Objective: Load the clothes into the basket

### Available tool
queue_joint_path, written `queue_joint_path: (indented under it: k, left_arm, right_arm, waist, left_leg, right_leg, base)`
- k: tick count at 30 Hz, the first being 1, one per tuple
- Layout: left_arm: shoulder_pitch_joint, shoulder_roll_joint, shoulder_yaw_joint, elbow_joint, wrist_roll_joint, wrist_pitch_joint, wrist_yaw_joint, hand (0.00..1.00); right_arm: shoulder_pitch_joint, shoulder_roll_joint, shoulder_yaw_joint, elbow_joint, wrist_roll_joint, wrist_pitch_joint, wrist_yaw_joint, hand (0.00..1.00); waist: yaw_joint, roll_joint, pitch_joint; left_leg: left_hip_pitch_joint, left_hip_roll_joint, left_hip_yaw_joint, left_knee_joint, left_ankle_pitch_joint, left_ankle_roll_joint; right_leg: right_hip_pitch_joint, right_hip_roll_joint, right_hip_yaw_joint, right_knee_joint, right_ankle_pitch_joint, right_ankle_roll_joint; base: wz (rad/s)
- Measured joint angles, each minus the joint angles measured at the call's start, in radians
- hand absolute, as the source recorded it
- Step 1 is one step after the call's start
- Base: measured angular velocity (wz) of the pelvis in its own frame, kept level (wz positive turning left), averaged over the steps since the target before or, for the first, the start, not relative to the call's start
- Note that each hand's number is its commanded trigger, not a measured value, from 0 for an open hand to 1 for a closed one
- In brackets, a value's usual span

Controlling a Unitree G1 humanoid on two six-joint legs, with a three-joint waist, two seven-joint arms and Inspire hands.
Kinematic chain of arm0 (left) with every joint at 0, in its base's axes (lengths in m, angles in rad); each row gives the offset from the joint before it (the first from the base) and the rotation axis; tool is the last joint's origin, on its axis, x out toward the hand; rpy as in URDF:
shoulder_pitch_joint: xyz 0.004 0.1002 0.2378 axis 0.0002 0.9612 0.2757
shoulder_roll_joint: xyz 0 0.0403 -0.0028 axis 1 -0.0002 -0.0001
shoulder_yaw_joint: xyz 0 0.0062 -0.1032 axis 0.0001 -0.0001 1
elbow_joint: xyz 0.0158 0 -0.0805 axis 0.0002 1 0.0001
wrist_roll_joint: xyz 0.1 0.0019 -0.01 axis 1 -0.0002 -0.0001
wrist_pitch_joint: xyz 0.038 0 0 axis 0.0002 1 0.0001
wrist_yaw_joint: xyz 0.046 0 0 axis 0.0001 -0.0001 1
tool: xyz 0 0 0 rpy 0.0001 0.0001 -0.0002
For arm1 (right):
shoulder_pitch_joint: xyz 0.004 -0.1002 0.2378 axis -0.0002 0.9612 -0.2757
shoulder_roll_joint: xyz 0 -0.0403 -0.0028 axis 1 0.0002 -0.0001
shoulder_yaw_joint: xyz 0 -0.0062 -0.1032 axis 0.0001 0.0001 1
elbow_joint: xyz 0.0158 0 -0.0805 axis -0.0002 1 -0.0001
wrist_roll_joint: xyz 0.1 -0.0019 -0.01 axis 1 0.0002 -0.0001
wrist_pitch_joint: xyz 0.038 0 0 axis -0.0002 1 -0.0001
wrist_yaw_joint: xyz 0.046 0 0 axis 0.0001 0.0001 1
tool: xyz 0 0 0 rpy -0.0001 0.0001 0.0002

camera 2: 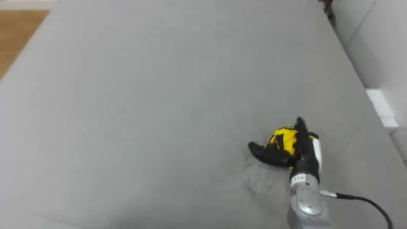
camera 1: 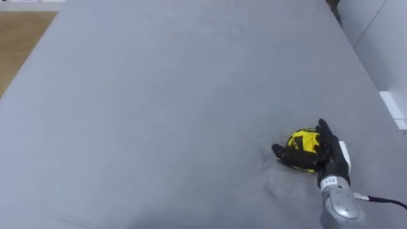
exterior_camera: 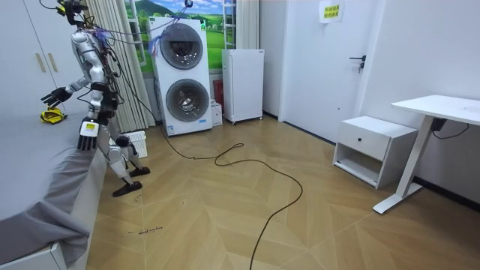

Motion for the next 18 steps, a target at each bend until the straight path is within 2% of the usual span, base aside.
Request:
queue_joint_path:
  k: [5,9,12,16,18]
  left_arm:
    - [-0.032,0.001,-0.001,0.017,-0.031,0.041,0.005,0.0]
    - [-0.049,0.003,-0.001,0.023,-0.029,0.073,0.007,0.0]
    - [-0.066,0.003,-0.001,0.022,-0.009,0.082,0.005,0.0]
    - [-0.075,0.003,-0.001,0.023,-0.013,0.098,0.0,0.0]
    - [-0.084,0.002,-0.002,0.023,-0.013,0.107,0.0,0.0]
  right_arm:
    - [-0.013,-0.002,-0.01,-0.033,-0.016,0.006,-0.053,0.0]
    - [-0.028,-0.006,-0.012,-0.014,-0.018,0.021,-0.109,0.0]
    - [-0.072,-0.007,-0.021,0.013,-0.061,0.052,-0.158,0.0]
    - [-0.117,-0.009,-0.049,0.039,-0.107,0.053,-0.186,0.0]
    - [-0.165,-0.03,-0.053,0.115,-0.093,0.062,-0.202,0.0]
  waist:
    - [-0.004,0.005,0.0021]
    - [-0.018,0.011,0.0005]
    - [-0.018,0.016,0.0008]
    - [-0.021,0.015,0.0013]
    - [-0.013,0.012,0.0038]
  left_leg:
    - [-0.02,0.002,-0.002,-0.009,0.001,-0.001]
    - [-0.051,-0.001,-0.012,-0.005,0.007,0.001]
    - [-0.086,-0.003,-0.012,-0.008,0.017,0.003]
    - [-0.099,-0.01,-0.029,-0.011,0.025,0.005]
    - [-0.1,-0.013,-0.038,-0.011,0.026,0.006]
  right_leg:
    - [-0.02,0.003,-0.016,0.0,0.0,0.0]
    - [-0.04,0.001,-0.03,0.003,0.0,0.0]
    - [-0.084,-0.002,-0.03,0.019,0.0,0.0]
    - [-0.092,-0.007,-0.051,0.019,0.0,0.0]
    - [-0.094,-0.009,-0.063,0.018,0.0,0.0]
  base:
    - [0.03]
    - [0.11]
    - [0.0]
    - [0.14]
    - [0.12]
